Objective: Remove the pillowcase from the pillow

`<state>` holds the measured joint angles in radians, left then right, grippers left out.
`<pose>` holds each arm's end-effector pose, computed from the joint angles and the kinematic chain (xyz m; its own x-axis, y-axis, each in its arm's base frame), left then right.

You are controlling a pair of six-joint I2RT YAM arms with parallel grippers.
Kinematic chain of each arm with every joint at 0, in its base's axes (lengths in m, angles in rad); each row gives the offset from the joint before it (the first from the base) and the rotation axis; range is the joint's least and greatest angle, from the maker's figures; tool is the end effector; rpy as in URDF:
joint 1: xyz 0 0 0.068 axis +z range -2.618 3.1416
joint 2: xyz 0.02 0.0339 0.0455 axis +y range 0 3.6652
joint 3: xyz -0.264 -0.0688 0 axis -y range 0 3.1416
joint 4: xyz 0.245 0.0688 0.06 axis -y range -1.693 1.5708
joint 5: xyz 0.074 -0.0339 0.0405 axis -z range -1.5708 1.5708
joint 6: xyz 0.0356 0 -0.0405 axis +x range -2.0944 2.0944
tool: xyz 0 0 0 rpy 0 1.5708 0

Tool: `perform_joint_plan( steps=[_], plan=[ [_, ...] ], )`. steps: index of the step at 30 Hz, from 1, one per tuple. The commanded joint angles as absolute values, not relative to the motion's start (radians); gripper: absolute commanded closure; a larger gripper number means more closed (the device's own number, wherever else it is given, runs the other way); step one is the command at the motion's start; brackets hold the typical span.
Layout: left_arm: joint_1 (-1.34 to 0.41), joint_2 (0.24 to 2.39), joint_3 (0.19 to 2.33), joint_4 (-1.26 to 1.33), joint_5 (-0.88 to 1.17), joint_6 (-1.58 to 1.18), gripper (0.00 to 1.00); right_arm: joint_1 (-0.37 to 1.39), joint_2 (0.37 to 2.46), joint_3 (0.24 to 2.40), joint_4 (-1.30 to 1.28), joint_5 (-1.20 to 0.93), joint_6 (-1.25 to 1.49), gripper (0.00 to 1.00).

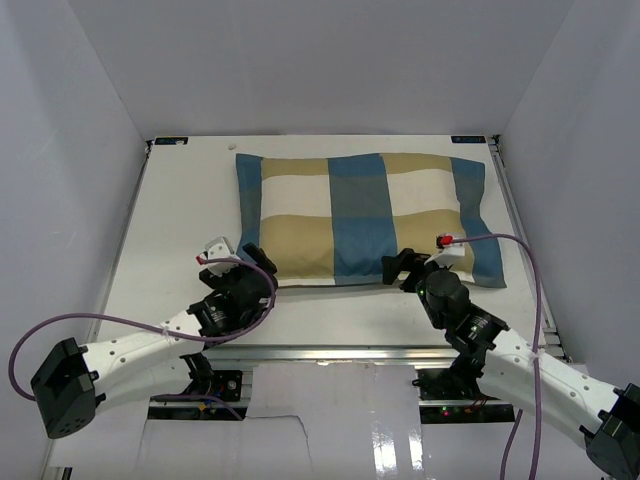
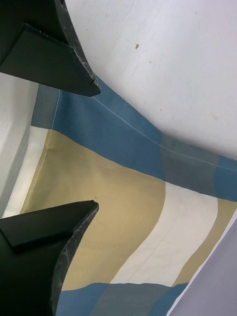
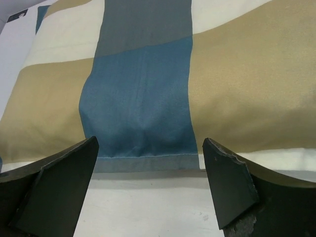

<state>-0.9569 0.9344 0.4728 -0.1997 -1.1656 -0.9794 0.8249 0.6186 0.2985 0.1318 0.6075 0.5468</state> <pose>0.1297 -0.1272 0.2164 -0.1179 -0.4008 -0.9085 -0.3470 0.8739 -0.3405 0.1220 0.1021 0.2271 -0.2242 0.3864 -0.8947 -0.1240 0.8992 0.4195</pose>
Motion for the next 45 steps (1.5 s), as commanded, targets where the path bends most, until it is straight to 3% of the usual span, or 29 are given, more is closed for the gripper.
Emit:
perform_joint_plan(
  steps=[1,5,8,16,23,27,30,31,32,33,38,40,42,45],
  plan=[
    [-0.954,0.905,0.447,-0.071,-1.12,-0.805,0.02,0.824,0.64,0.403,0.03,0.67,0.638,0.08],
    [-0.954,0.891,0.385,0.232,-0.843,-0.573,0.02,0.812,0.635,0.422,-0.126,0.783,0.725,0.1],
    [-0.954,0.945,0.393,0.299,-0.691,-0.499,0.02,0.752,0.621,0.4,-0.215,0.848,0.817,0.1],
    [-0.956,1.19,0.485,0.296,-0.569,-0.482,0.02,0.503,0.611,0.287,-0.207,0.767,0.899,0.1],
    [-0.953,1.39,0.563,0.273,-0.664,-0.445,0.05,0.44,0.58,0.149,0.141,0.652,0.772,0.08],
    [-0.928,1.422,0.587,0.235,-0.722,-0.46,0.27,0.387,0.641,0.094,0.331,0.62,0.759,0.07],
    [-0.855,1.414,0.588,0.167,-0.681,-0.53,0.52,0.326,0.763,0.071,0.455,0.494,0.743,0.04],
    [-0.833,1.411,0.584,0.164,-0.652,-0.54,0.72,0.315,0.791,0.069,0.484,0.468,0.739,0.03],
    [-0.813,1.408,0.583,0.164,-0.623,-0.543,0.84,0.304,0.82,0.072,0.506,0.444,0.733,0.02],
    [-0.792,1.405,0.58,0.161,-0.605,-0.546,1.0,0.292,0.871,0.081,0.526,0.41,0.726,0.07],
    [-0.79,1.381,0.566,0.16,-0.64,-0.569,1.0,0.288,0.96,0.091,0.618,0.371,0.696,0.43],
    [-0.79,1.364,0.561,0.158,-0.641,-0.566,1.0,0.288,0.957,0.098,0.62,0.374,0.674,0.62],
    [-0.79,1.312,0.552,0.158,-0.614,-0.566,1.0,0.288,0.916,0.106,0.6,0.399,0.647,0.92],
    [-0.79,1.2,0.52,0.161,-0.581,-0.595,1.0,0.288,0.811,0.138,0.511,0.403,0.62,0.92]
  ],
)
